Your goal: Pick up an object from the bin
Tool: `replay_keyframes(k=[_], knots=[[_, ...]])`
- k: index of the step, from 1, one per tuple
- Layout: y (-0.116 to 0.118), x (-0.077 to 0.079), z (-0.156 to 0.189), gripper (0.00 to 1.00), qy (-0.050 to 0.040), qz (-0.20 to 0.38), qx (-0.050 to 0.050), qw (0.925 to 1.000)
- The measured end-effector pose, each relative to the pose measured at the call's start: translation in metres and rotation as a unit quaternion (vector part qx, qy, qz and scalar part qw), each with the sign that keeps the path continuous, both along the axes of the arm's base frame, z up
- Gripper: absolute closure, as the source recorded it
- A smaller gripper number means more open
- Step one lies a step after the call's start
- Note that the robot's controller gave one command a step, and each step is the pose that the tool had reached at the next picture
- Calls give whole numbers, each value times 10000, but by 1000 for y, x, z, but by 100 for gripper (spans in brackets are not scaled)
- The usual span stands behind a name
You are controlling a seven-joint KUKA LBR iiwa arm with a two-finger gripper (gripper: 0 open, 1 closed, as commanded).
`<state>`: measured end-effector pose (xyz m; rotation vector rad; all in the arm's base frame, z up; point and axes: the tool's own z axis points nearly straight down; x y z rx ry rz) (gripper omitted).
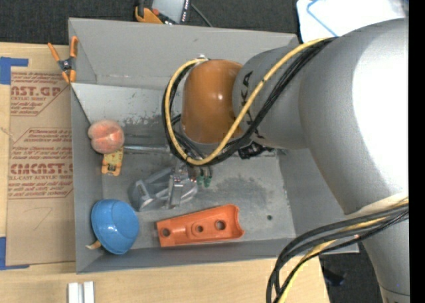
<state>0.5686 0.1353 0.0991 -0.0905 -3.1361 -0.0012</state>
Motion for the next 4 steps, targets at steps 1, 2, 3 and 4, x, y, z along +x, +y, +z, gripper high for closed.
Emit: replay_keyframes(k=[1,2,3,4], knots=[[9,-13,-30,0,-95,-1467,36,9891],[4,-14,-28,100,-60,-745,16,9972],[4,-14,-28,100,-59,-745,15,9972],[3,-20,-5,100,36,-744,-11,9972]])
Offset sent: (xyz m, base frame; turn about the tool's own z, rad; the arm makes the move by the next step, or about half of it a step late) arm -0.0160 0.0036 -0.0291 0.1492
